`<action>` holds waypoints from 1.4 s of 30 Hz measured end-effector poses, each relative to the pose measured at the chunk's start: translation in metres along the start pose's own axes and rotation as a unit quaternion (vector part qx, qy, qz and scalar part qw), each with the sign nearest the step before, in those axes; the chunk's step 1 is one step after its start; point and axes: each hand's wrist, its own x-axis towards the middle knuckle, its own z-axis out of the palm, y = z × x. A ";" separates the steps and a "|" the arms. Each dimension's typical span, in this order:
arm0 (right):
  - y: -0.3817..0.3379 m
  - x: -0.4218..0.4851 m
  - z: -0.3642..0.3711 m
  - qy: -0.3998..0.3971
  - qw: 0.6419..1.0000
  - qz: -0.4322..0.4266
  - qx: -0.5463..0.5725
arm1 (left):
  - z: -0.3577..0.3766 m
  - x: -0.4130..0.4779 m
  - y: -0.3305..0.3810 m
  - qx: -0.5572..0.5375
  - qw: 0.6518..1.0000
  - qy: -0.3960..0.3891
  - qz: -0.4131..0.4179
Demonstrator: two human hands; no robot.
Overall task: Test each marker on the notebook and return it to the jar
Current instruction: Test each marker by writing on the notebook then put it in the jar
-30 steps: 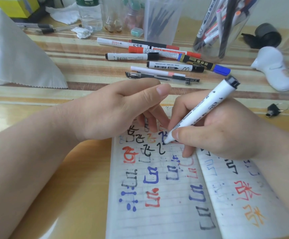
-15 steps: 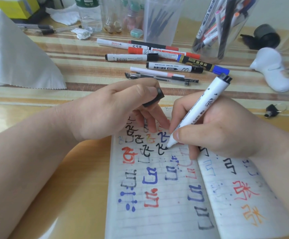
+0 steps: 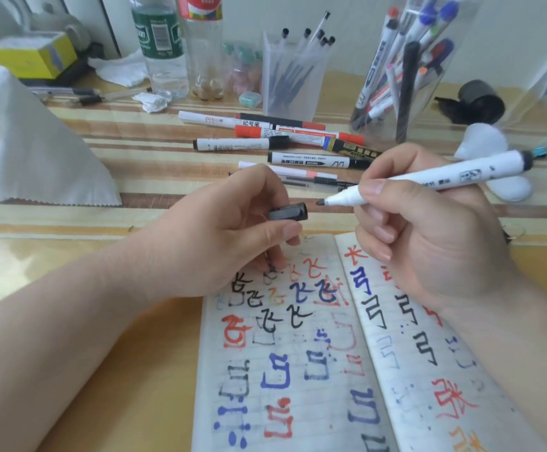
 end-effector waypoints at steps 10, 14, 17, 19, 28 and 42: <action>0.004 -0.001 -0.001 -0.055 0.997 0.047 -0.025 | 0.002 -0.001 -0.001 0.022 0.999 -0.002 0.026; 0.004 -0.002 -0.003 -0.100 0.992 0.046 -0.061 | 0.004 -0.002 0.002 0.019 0.999 0.000 0.032; 0.000 0.000 -0.006 -0.098 0.993 0.069 -0.020 | 0.004 -0.001 0.003 0.008 0.999 0.013 0.030; -0.001 0.002 -0.008 -0.085 0.993 0.081 0.008 | 0.004 -0.001 0.003 -0.006 0.999 0.031 0.024; -0.004 -0.002 0.002 -0.047 0.995 0.081 0.029 | 0.010 -0.011 0.013 0.128 0.975 0.153 0.101; 0.000 0.002 0.003 -0.092 0.992 0.087 0.002 | 0.003 -0.008 0.007 -0.002 0.998 0.063 0.019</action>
